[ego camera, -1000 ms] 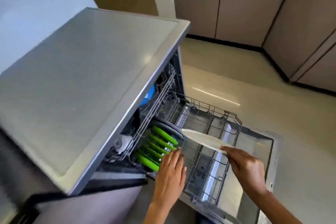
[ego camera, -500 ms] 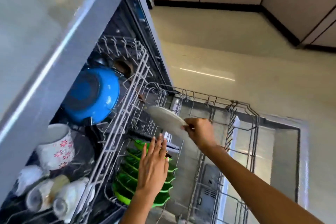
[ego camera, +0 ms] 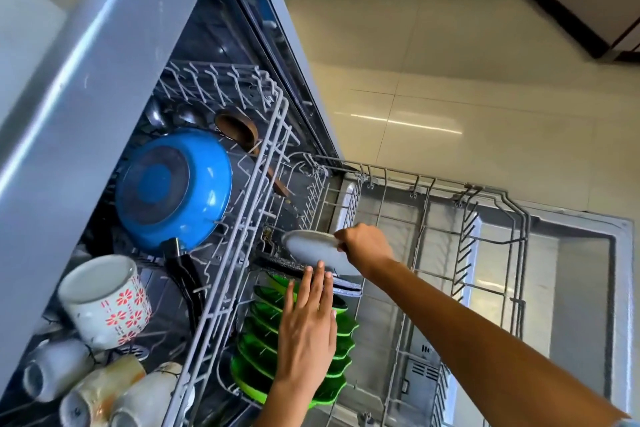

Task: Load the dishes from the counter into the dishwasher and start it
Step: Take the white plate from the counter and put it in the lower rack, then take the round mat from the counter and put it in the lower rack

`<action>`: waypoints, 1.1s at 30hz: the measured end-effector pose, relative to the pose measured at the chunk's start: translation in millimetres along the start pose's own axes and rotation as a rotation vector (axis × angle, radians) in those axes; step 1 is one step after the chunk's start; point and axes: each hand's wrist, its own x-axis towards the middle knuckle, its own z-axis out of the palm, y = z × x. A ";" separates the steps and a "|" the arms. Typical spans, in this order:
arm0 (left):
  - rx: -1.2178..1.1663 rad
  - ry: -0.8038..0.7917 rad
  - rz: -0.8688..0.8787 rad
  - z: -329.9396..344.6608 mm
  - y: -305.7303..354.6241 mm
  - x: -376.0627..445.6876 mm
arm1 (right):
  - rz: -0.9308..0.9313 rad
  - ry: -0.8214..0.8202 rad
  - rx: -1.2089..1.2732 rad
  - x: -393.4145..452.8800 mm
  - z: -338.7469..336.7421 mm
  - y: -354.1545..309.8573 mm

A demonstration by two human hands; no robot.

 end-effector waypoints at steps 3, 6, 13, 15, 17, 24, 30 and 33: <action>0.012 -0.016 -0.030 0.6 2.6 -4.5 | 0.017 0.024 0.036 1.1 8.7 2.1; 0.004 -0.012 -0.034 1.9 3.3 -8.5 | -0.031 -0.006 0.007 2.6 11.9 -10.7; 0.015 -0.032 -0.023 0.5 2.1 -14.2 | -0.002 -0.072 -0.099 1.0 9.9 -10.2; 0.022 -0.023 -0.027 0.0 2.8 -14.3 | 0.009 -0.058 -0.108 -7.9 4.7 -3.5; 0.024 -0.007 -0.035 -1.3 5.4 -13.6 | 0.040 0.011 -0.093 -21.0 -0.3 3.8; -0.017 0.044 -0.078 -35.1 30.9 -29.6 | -0.038 0.302 0.050 -110.1 -29.8 -1.6; -0.118 0.214 -0.157 -123.2 72.5 -100.8 | -0.226 0.548 0.123 -221.8 -85.5 -54.9; -0.130 0.313 -0.177 -197.1 91.5 -165.3 | -0.267 0.595 0.153 -290.6 -128.5 -103.1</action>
